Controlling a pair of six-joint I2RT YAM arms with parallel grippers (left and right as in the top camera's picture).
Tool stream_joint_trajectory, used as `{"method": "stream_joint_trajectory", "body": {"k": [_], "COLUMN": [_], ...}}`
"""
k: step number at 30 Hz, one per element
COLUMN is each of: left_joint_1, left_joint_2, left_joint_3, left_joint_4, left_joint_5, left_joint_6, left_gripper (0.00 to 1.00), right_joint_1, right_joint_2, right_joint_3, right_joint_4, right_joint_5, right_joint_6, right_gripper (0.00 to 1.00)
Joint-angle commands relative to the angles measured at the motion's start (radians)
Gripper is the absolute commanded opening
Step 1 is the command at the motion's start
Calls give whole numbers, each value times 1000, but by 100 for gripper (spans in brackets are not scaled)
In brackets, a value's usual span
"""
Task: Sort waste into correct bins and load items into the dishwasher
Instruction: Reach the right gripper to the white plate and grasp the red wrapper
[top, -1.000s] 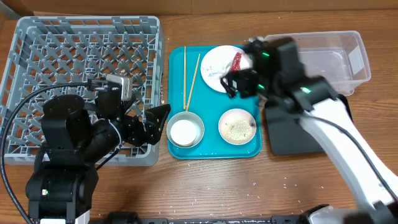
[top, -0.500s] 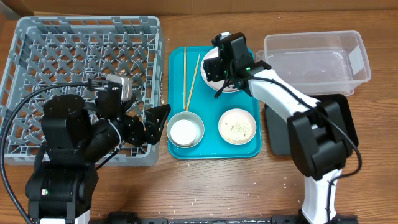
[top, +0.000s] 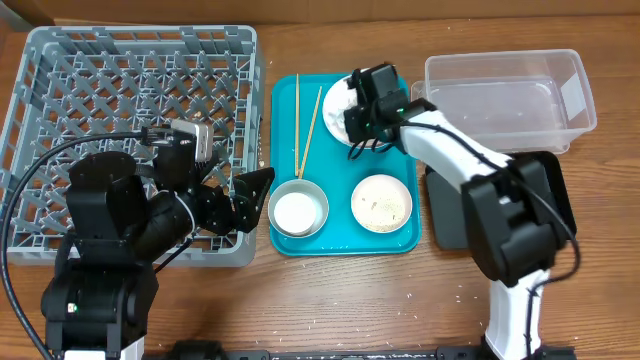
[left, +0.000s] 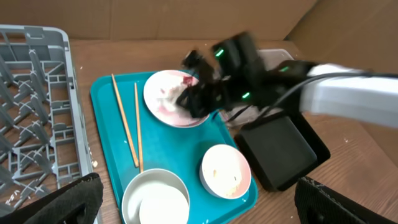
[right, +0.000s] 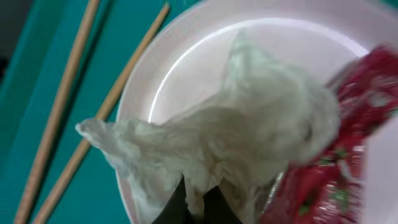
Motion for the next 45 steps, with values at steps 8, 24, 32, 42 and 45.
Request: {"method": "stream_joint_trajectory", "body": {"k": [8, 24, 32, 42, 45], "left_joint_1": [5, 5, 5, 5, 7], "left_joint_2": [24, 98, 176, 296, 307], "left_joint_3": [21, 21, 20, 20, 25], "left_joint_4": [4, 4, 4, -27, -46], "left_joint_5": [14, 12, 12, 45, 156], "left_joint_6": [-3, -3, -3, -150, -187], "left_gripper": [100, 100, 100, 100, 100], "right_joint_1": [-172, -275, -19, -27, -26], "right_joint_2": [-411, -393, -229, 11, 45], "right_joint_3": [37, 43, 32, 32, 32], "right_joint_4": [-77, -271, -223, -66, -47], "right_joint_5": [7, -193, 194, 213, 211], "right_joint_6": [57, 10, 0, 52, 52], "right_gripper": [4, 70, 68, 59, 48]}}
